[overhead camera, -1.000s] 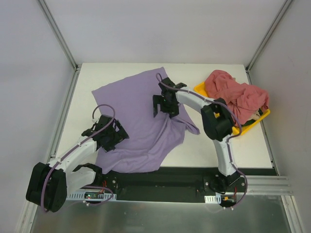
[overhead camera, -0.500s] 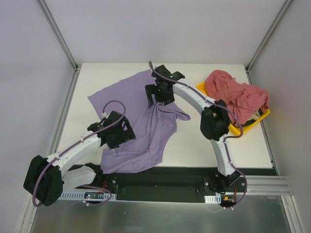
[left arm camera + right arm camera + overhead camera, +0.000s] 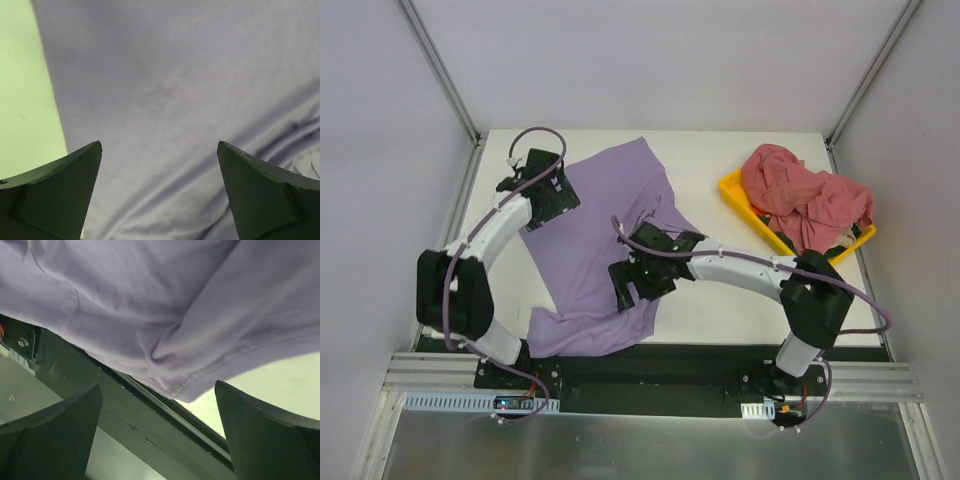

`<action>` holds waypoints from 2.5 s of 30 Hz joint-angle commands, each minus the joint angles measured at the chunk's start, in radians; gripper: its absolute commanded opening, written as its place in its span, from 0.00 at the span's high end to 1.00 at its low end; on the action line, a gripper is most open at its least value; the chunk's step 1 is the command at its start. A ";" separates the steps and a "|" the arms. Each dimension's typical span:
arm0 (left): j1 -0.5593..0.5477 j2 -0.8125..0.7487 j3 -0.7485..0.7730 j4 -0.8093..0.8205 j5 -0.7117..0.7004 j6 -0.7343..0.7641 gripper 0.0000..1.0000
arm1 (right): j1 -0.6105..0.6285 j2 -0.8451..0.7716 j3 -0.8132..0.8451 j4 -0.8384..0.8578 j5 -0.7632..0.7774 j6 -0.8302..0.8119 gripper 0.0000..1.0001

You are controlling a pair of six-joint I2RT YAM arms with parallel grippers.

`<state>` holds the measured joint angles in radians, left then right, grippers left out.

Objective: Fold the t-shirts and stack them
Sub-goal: Flatten out the tshirt

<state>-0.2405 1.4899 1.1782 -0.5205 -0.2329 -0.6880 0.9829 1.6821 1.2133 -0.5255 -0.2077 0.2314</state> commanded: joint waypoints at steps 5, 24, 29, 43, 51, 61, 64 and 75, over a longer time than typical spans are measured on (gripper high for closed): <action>0.105 0.321 0.176 -0.010 0.090 0.134 0.01 | 0.037 0.129 -0.028 0.234 -0.074 0.111 0.03; 0.165 0.268 -0.145 -0.023 0.081 -0.073 0.10 | -0.536 0.339 0.274 -0.215 0.042 -0.161 0.03; 0.130 0.095 -0.310 -0.030 0.121 -0.096 0.01 | -0.673 0.426 0.540 -0.358 0.073 -0.224 0.03; -0.085 -0.327 -0.361 -0.122 -0.069 -0.117 0.01 | -0.448 0.013 0.172 -0.188 0.087 -0.233 0.03; 0.007 -0.220 -0.292 -0.118 -0.006 -0.082 0.01 | -0.382 0.116 0.101 -0.091 0.018 -0.116 0.03; 0.055 -0.122 -0.338 -0.073 0.089 -0.087 0.01 | -0.414 0.183 -0.040 -0.021 0.002 -0.081 0.01; 0.055 -0.114 -0.333 -0.073 0.110 -0.087 0.01 | -0.447 0.113 -0.150 -0.015 0.042 -0.069 0.01; 0.047 -0.163 -0.272 -0.073 0.116 -0.065 0.01 | -0.530 -0.195 -0.410 -0.073 0.136 -0.041 0.01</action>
<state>-0.1894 1.3624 0.8505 -0.5888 -0.1291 -0.7876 0.4591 1.5383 0.8604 -0.4793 -0.1623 0.1776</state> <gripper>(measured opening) 0.990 0.987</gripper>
